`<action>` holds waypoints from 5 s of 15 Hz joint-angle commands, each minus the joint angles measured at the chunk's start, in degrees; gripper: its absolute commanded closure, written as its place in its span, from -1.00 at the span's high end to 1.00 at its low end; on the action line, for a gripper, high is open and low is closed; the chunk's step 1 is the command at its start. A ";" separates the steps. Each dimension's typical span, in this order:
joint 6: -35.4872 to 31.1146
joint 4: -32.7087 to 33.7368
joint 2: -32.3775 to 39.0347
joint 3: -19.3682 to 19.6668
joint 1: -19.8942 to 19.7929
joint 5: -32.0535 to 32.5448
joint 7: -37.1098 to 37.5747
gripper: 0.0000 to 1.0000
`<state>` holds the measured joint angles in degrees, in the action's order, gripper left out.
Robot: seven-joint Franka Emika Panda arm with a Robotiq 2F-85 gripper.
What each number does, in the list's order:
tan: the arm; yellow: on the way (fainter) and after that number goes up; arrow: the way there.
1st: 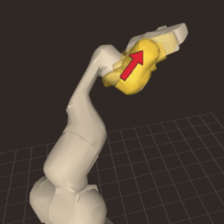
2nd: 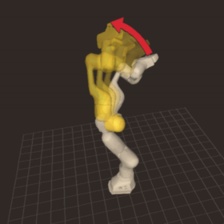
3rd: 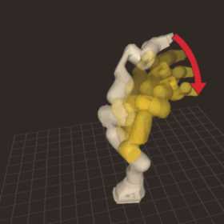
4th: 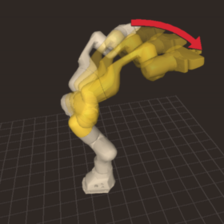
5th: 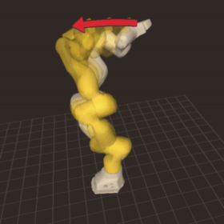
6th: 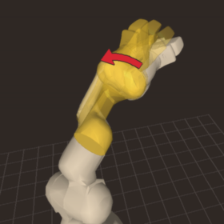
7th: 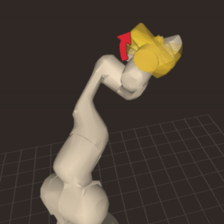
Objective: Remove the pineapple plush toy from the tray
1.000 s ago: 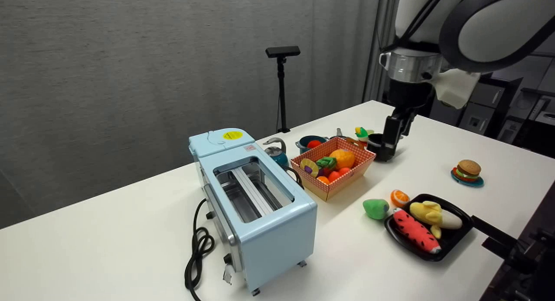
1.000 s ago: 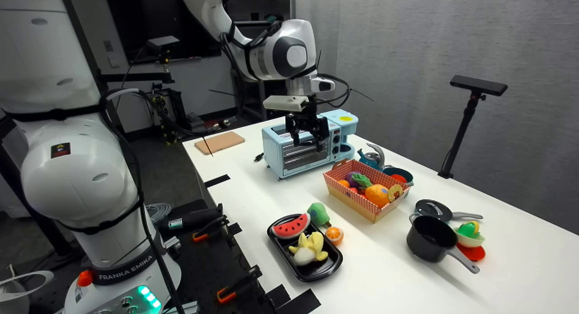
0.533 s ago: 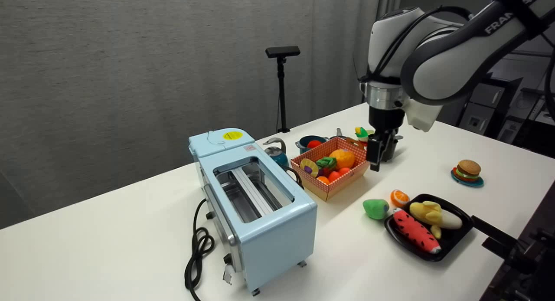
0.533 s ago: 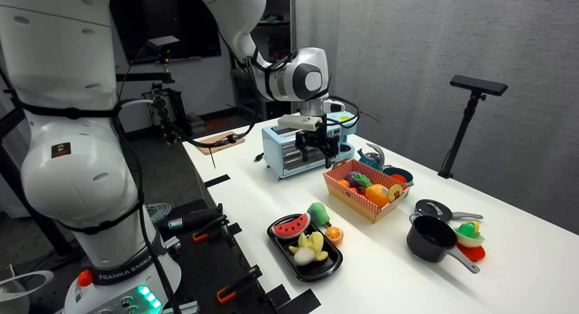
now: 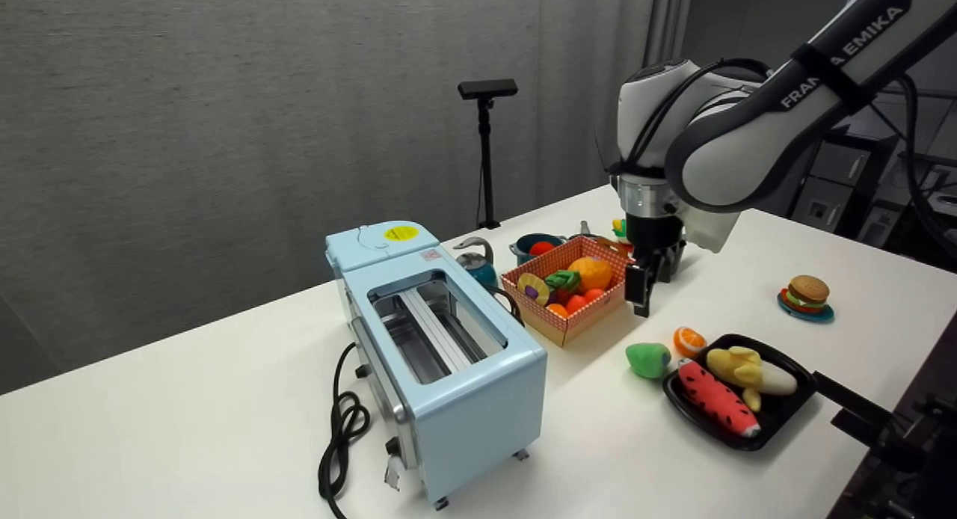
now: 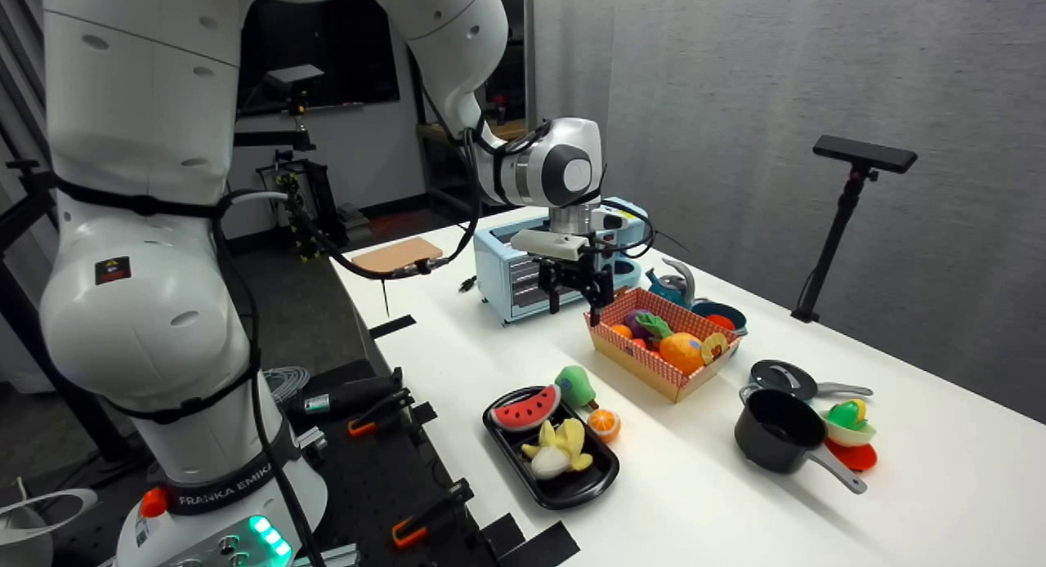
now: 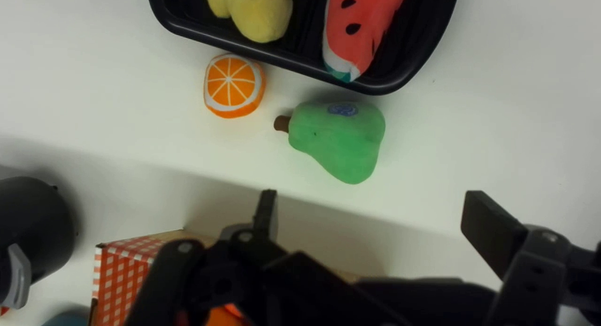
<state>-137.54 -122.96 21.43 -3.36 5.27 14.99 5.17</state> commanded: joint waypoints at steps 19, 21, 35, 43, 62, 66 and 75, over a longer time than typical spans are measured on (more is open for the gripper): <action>1.72 3.43 2.49 2.41 2.20 4.03 -1.66 1.00; 1.10 3.30 2.52 2.21 2.05 3.25 -1.39 1.00; 17.11 31.13 10.62 -1.36 5.76 -2.72 -1.50 1.00; 15.33 41.37 16.29 -0.68 3.60 -8.66 -1.60 1.00; 7.63 40.13 20.32 2.35 0.26 -10.11 -1.27 1.00; 6.64 39.56 21.32 2.22 0.34 -10.38 -1.05 1.00; -0.63 32.39 19.59 1.78 -1.17 -11.43 -1.99 1.00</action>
<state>-134.49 -86.46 42.97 -1.22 5.35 5.42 3.71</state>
